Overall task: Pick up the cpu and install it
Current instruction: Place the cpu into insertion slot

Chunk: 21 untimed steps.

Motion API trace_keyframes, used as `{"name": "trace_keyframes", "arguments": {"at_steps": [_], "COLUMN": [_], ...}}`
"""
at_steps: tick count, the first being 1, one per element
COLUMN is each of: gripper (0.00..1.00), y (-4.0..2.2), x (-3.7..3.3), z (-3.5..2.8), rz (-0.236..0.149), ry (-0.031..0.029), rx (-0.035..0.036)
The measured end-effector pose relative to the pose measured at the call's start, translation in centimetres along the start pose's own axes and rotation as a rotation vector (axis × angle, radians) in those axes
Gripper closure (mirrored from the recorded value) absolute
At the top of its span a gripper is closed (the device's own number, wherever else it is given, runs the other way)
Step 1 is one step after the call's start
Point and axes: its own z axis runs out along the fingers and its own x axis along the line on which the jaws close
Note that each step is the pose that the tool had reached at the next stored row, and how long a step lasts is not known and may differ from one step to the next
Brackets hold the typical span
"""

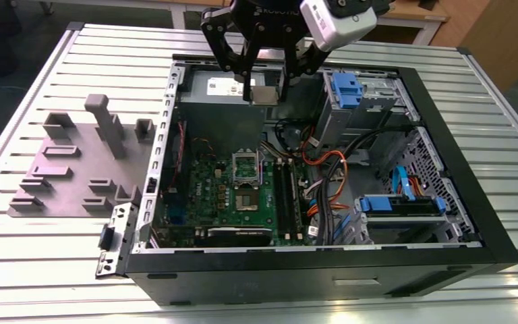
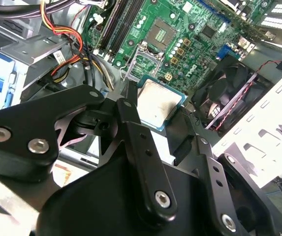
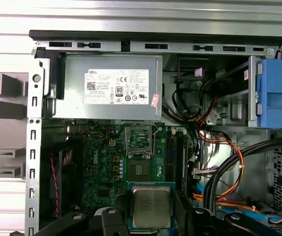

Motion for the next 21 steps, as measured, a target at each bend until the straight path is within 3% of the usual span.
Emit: {"name": "trace_keyframes", "arguments": {"at_steps": [21], "gripper": [0.53], "y": [0.0], "x": [0.0], "z": [0.0], "rz": [-0.015], "ry": [0.0004], "rx": [-0.0001]}}
